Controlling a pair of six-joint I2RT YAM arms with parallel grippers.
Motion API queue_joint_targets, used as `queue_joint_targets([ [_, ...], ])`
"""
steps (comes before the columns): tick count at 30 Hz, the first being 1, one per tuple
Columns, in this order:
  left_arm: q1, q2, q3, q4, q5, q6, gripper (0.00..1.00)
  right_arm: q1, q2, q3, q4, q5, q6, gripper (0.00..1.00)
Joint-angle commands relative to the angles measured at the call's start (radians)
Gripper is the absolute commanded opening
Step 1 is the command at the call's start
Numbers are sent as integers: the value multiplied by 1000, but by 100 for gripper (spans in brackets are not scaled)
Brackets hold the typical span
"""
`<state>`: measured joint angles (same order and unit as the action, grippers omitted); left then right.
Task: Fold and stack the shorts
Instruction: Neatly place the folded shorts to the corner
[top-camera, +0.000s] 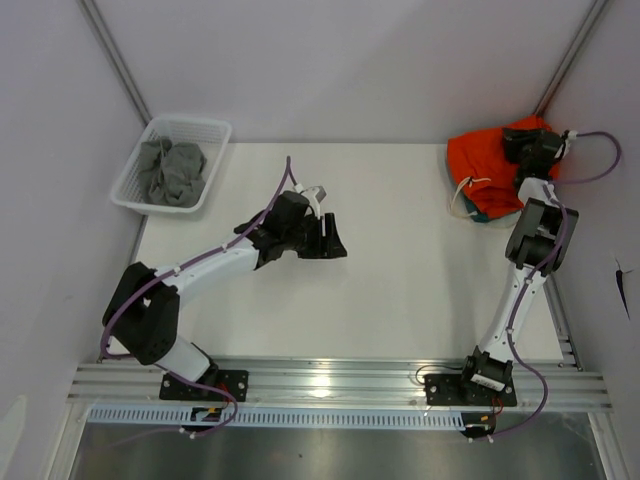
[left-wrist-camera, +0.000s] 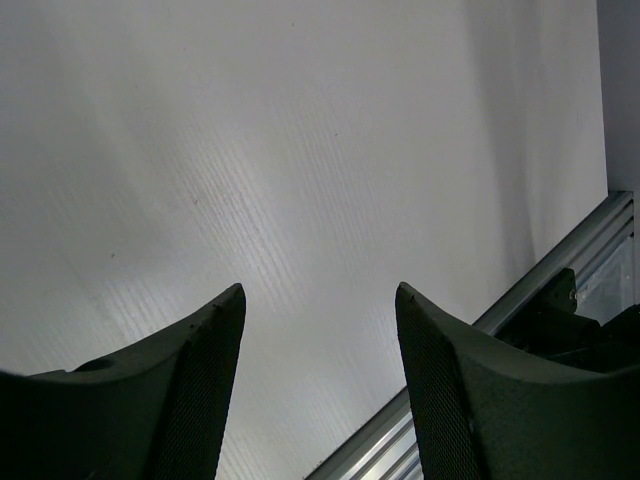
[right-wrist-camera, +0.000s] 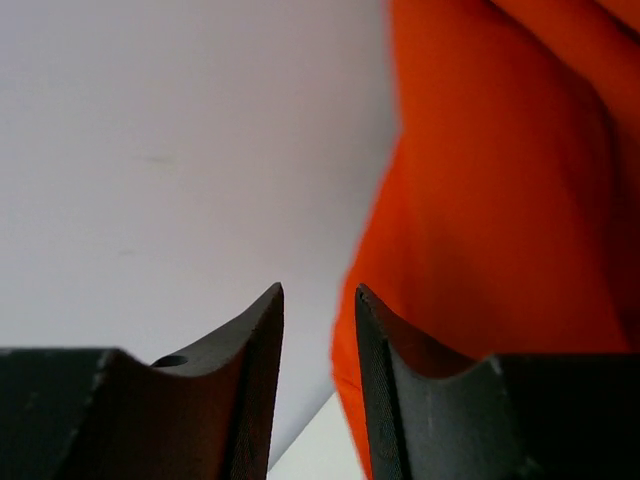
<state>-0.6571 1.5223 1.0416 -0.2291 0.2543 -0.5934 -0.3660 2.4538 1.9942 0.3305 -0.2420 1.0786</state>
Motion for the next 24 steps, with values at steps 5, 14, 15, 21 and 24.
queue_joint_targets([
  [5, -12, -24, 17, -1, -17, 14, 65, -57, 132, -84, 157, -2, 264, 38],
  [14, -32, -62, 15, -15, -35, 15, 66, -56, 13, -28, 67, 0, 147, 45],
  [15, -33, -70, 12, -18, -39, 17, 66, -53, -4, -8, 42, -3, 124, 46],
  [21, -41, -154, -18, -26, -53, 18, 69, -24, -189, 29, -70, 9, -90, 61],
  [24, -41, -211, -31, -39, -69, 27, 71, -11, -288, 15, -134, 6, -182, 87],
])
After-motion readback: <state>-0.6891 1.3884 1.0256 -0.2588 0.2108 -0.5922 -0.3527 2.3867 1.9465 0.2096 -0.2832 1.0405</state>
